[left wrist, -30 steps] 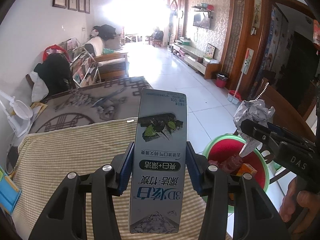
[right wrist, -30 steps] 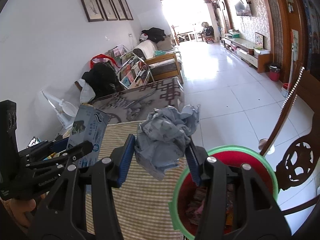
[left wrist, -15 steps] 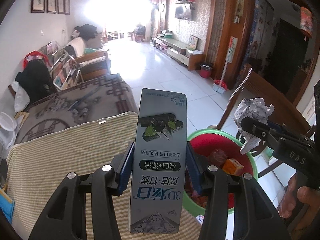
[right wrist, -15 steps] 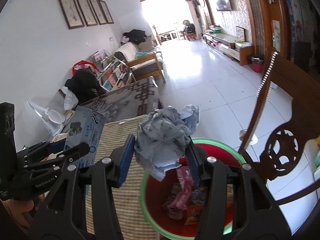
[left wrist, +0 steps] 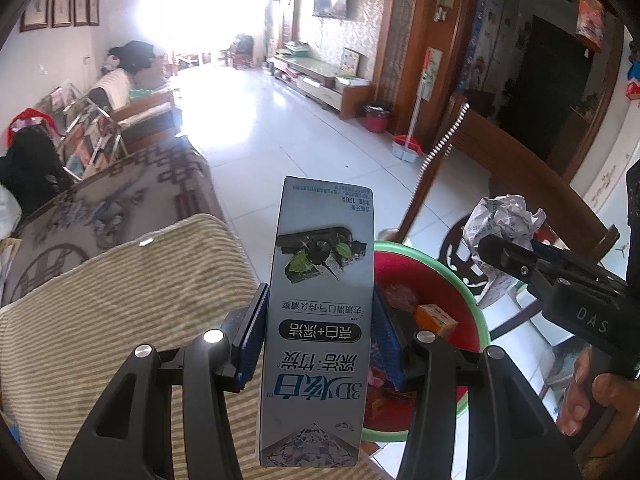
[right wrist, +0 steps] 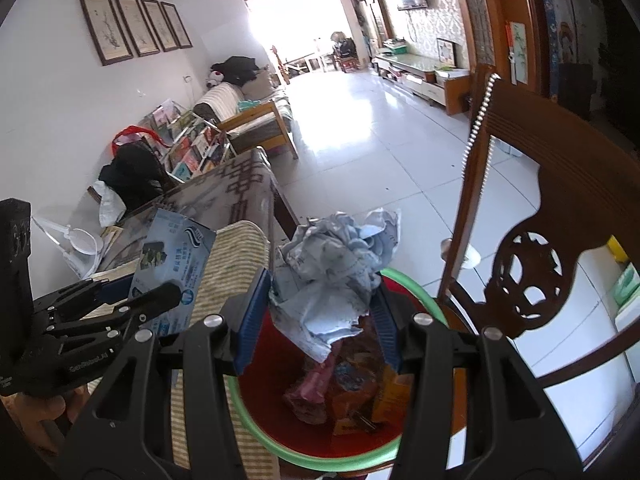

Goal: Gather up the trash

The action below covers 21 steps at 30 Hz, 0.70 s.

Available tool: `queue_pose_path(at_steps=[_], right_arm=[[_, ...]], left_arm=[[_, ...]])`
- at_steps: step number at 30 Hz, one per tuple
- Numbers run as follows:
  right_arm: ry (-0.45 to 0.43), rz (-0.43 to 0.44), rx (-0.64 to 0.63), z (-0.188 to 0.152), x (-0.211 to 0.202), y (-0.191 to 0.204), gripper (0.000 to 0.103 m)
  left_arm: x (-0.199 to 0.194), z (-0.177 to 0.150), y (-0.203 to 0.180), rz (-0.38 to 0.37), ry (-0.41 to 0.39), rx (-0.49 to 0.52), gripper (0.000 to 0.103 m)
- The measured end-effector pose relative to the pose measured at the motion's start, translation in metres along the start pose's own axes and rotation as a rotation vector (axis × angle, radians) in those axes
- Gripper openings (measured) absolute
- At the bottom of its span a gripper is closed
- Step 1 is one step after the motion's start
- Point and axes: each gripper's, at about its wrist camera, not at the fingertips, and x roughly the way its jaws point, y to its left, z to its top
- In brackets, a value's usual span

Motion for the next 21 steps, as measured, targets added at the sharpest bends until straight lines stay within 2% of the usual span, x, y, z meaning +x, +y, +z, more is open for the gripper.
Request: queue_pose_path(at_steps=[6,10,12,13,15,17,21], right_arm=[[0.055,-0.031,0.041,-0.013,0.009,-0.018,0.048],[0.102,-0.048,0.054,-0.025,0.020,-0.026,0.048],[0.117,-0.039,0.057,-0.029,0.025,-0.028,0.052],[0.128,-0.021,0.057,-0.031,0.029,-0.029,0.059],[0.128,-0.026,0.057,-0.034,0.032,-0.027,0.065],[0.123,-0.034,0.059,-0.036,0.032,-0.023,0.065],[0.096,-0.050,0.033,-0.033,0.024,-0.005,0.077]], left_arm=[[0.030,-0.006,-0.009,-0.051,0.070,0.007,0.047],[0.055,-0.012,-0.009,-0.115,0.132,-0.017,0.047],[0.063,-0.014,-0.007,-0.130,0.142,-0.023,0.049],[0.065,-0.015,-0.005,-0.129,0.140,-0.030,0.061],[0.064,-0.014,0.000,-0.137,0.128,-0.045,0.073],[0.059,-0.014,0.006,-0.132,0.108,-0.051,0.073],[0.029,-0.009,0.031,-0.105,0.024,-0.083,0.074]])
